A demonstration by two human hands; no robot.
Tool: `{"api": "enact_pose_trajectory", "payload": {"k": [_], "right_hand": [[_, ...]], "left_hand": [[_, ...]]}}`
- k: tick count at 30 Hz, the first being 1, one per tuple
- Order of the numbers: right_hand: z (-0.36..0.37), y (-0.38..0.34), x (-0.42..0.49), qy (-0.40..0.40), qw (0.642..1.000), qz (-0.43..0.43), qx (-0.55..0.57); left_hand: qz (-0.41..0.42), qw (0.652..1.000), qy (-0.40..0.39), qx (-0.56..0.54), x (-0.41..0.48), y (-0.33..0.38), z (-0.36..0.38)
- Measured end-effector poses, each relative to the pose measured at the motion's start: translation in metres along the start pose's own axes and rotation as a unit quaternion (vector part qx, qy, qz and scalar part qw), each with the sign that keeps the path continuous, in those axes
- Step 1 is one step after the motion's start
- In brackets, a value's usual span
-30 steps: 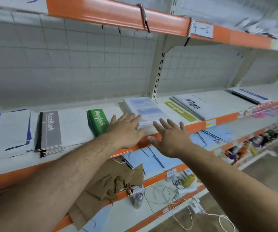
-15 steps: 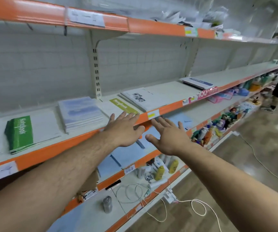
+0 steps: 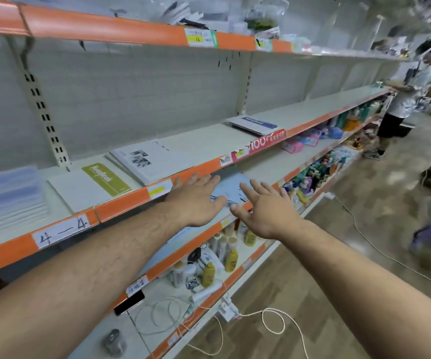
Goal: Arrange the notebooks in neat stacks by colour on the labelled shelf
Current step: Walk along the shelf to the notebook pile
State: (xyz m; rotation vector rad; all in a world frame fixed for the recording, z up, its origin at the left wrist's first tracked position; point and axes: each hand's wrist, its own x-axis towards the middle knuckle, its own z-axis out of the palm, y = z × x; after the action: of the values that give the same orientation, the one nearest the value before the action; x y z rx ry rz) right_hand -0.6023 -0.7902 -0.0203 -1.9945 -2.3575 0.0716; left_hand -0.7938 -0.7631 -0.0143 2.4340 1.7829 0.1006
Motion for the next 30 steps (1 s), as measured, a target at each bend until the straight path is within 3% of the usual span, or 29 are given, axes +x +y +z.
{"api": "enact_pose_trajectory", "payload": {"k": [17, 30], "right_hand": [[-0.016, 0.163, 0.154, 0.029, 0.996, 0.086, 0.005], [0.0, 0.293, 0.264, 0.005, 0.999, 0.043, 0.022]], "left_hand": [[0.1, 0.995, 0.007, -0.012, 0.262, 0.069, 0.008], [0.063, 0.998, 0.005, -0.007, 0.4, 0.128, 0.028]]}}
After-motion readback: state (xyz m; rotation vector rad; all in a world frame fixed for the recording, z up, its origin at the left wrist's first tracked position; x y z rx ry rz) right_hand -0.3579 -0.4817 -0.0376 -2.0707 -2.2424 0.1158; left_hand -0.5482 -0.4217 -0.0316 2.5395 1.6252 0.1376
